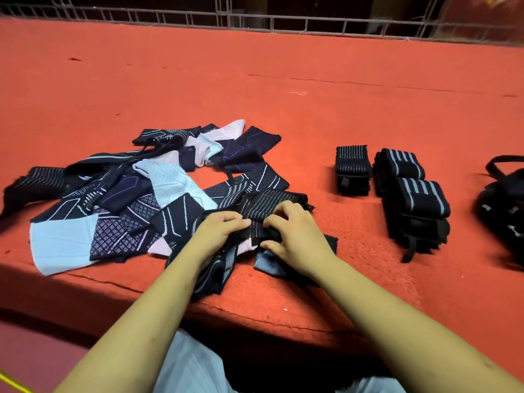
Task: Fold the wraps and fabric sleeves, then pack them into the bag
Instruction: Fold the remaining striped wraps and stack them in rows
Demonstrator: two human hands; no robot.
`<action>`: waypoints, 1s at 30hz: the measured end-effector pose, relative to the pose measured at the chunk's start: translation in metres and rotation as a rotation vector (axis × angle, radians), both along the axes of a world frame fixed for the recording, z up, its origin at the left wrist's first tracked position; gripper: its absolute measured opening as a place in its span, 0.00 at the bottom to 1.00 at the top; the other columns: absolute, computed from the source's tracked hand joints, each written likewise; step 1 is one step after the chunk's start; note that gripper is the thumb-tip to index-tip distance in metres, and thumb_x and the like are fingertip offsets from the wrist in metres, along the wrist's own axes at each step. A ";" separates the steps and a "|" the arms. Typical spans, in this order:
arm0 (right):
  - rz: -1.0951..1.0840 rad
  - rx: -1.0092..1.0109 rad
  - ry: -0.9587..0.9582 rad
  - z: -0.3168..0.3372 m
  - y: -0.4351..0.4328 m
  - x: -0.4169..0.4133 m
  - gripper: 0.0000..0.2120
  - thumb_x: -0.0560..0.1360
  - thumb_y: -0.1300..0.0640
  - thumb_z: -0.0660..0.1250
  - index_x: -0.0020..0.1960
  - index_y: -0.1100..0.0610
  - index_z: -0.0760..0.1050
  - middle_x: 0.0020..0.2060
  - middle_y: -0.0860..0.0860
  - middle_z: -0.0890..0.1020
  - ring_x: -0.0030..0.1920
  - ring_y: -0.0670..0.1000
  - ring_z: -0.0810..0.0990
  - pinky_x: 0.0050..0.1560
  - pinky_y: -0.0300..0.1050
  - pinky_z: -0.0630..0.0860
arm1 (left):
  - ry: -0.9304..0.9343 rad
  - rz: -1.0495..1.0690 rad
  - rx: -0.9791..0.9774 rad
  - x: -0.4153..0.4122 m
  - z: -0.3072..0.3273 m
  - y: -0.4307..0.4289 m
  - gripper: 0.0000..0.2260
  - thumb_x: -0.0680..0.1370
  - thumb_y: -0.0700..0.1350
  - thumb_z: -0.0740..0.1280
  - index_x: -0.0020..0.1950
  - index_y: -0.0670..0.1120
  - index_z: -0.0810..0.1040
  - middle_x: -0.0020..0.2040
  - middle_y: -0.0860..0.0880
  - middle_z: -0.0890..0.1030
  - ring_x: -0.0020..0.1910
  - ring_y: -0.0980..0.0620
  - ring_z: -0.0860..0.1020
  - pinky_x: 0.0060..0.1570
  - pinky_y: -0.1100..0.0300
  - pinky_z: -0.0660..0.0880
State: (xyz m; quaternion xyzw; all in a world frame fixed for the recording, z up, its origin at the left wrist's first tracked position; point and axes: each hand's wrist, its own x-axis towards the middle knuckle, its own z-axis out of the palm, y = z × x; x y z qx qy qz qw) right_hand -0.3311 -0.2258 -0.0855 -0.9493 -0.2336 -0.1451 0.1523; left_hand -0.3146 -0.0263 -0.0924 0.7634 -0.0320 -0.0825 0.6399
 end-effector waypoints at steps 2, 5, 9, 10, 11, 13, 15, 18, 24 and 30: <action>-0.014 -0.007 -0.035 -0.004 0.007 0.002 0.16 0.68 0.48 0.75 0.53 0.53 0.78 0.54 0.53 0.74 0.54 0.57 0.73 0.54 0.53 0.73 | -0.004 -0.006 -0.021 -0.002 0.002 0.001 0.14 0.72 0.48 0.73 0.32 0.49 0.70 0.31 0.50 0.65 0.32 0.54 0.64 0.34 0.55 0.60; 0.017 -0.019 -0.098 -0.007 0.013 0.005 0.11 0.72 0.50 0.69 0.51 0.55 0.78 0.52 0.53 0.75 0.51 0.57 0.75 0.50 0.53 0.73 | -0.002 0.007 -0.096 -0.003 0.004 0.003 0.16 0.67 0.53 0.73 0.37 0.44 0.72 0.35 0.45 0.64 0.36 0.49 0.63 0.36 0.54 0.60; 0.048 -0.005 -0.154 -0.005 0.009 0.008 0.14 0.76 0.49 0.58 0.46 0.55 0.79 0.48 0.51 0.76 0.47 0.56 0.76 0.46 0.50 0.70 | -0.059 0.020 0.009 -0.004 0.002 0.004 0.10 0.71 0.53 0.73 0.38 0.48 0.78 0.35 0.51 0.74 0.38 0.54 0.71 0.43 0.57 0.66; 0.048 -0.006 -0.154 -0.005 0.007 0.009 0.14 0.76 0.49 0.58 0.46 0.55 0.79 0.48 0.51 0.76 0.47 0.56 0.76 0.45 0.50 0.70 | -0.082 0.000 0.041 -0.006 0.000 0.003 0.09 0.72 0.51 0.74 0.41 0.47 0.79 0.36 0.54 0.76 0.37 0.58 0.73 0.44 0.61 0.68; 0.043 -0.004 -0.135 -0.005 0.006 0.011 0.14 0.76 0.48 0.57 0.46 0.55 0.79 0.48 0.51 0.76 0.47 0.56 0.76 0.45 0.50 0.70 | -0.096 -0.030 0.049 -0.008 0.000 0.002 0.08 0.74 0.46 0.75 0.45 0.44 0.80 0.37 0.56 0.78 0.37 0.62 0.75 0.44 0.66 0.70; 0.033 0.065 -0.038 -0.003 0.003 0.014 0.13 0.76 0.48 0.59 0.46 0.54 0.78 0.49 0.50 0.75 0.49 0.55 0.77 0.48 0.52 0.73 | -0.122 -0.092 0.086 -0.011 -0.001 0.002 0.10 0.73 0.38 0.76 0.50 0.42 0.79 0.39 0.58 0.81 0.39 0.66 0.77 0.43 0.71 0.72; 0.036 0.198 0.077 -0.002 0.001 0.016 0.10 0.75 0.50 0.61 0.47 0.54 0.78 0.50 0.48 0.74 0.51 0.54 0.77 0.53 0.54 0.75 | -0.207 -0.097 0.184 -0.009 -0.005 0.007 0.11 0.72 0.39 0.77 0.49 0.47 0.79 0.41 0.60 0.81 0.41 0.65 0.76 0.47 0.69 0.70; 0.047 0.309 0.147 0.001 0.000 0.016 0.08 0.75 0.52 0.63 0.45 0.55 0.78 0.51 0.48 0.73 0.53 0.51 0.76 0.57 0.55 0.74 | -0.246 -0.101 0.242 -0.009 -0.007 0.010 0.10 0.72 0.42 0.77 0.48 0.50 0.77 0.43 0.59 0.80 0.43 0.63 0.76 0.49 0.65 0.71; 0.032 0.418 0.192 0.001 0.002 0.013 0.05 0.76 0.59 0.64 0.44 0.58 0.77 0.50 0.50 0.75 0.52 0.51 0.76 0.57 0.52 0.72 | -0.285 -0.091 0.330 -0.011 -0.008 0.008 0.16 0.69 0.44 0.78 0.48 0.51 0.74 0.43 0.57 0.79 0.40 0.63 0.74 0.47 0.65 0.71; -0.130 0.629 0.001 0.042 -0.034 0.029 0.06 0.77 0.66 0.65 0.45 0.56 0.75 0.52 0.57 0.79 0.54 0.53 0.76 0.57 0.36 0.68 | -0.277 -0.024 0.394 -0.006 -0.014 0.011 0.14 0.68 0.46 0.79 0.44 0.51 0.75 0.39 0.55 0.80 0.37 0.61 0.73 0.44 0.61 0.70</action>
